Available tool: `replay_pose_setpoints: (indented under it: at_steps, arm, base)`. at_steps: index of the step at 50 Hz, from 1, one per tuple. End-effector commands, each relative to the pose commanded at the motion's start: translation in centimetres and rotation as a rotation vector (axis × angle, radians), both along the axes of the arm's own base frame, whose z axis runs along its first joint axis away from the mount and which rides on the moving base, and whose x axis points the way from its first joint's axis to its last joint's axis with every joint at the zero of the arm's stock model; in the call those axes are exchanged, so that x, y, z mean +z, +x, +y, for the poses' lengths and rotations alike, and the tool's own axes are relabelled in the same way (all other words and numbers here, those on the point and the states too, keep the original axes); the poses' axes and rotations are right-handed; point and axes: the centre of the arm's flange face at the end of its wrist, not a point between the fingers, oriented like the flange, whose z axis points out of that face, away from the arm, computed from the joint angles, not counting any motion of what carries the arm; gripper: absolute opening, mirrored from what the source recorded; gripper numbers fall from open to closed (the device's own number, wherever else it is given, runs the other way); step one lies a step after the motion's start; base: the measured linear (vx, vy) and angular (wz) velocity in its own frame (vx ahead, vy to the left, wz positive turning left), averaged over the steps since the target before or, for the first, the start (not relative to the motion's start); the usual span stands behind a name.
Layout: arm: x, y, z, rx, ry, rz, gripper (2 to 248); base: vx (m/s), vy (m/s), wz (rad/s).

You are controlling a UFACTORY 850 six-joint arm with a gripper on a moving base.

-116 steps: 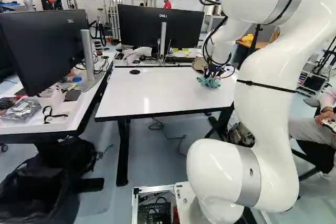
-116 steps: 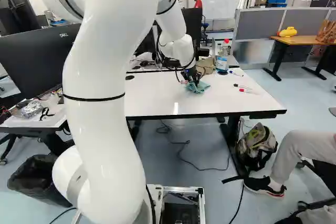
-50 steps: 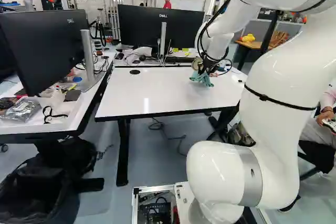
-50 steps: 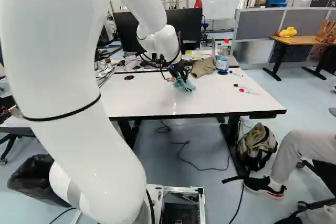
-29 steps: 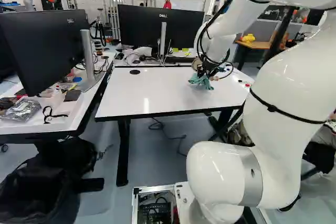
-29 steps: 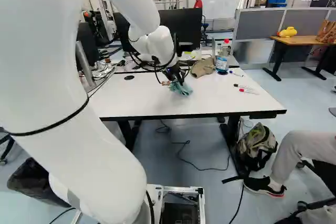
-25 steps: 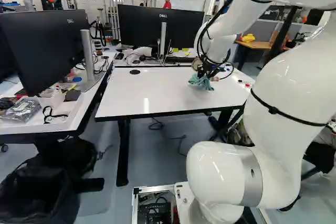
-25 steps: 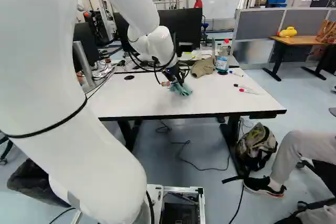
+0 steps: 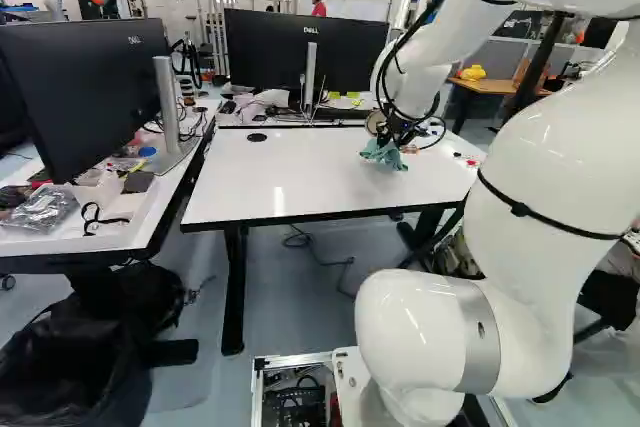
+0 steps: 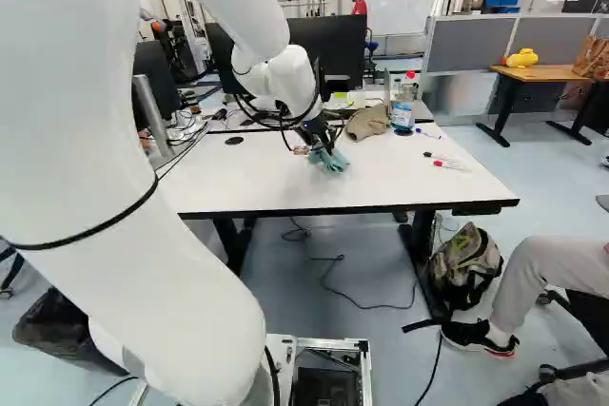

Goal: Clean the table with the green towel

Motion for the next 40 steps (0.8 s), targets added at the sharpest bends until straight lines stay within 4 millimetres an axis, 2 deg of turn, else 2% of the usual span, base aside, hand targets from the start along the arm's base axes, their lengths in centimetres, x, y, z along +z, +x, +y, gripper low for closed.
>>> replay_pose_setpoints:
  at_steps: [22, 40]
  arm:
    - [2.7, 3.1, -2.0, -0.022, -0.016, -0.058, 50]
    - [2.7, 5.6, -4.7, -0.057, -0.02, -0.065, 50]
  base:
    - [0.0, 0.0, 0.0]
    - [0.0, 0.0, 0.0]
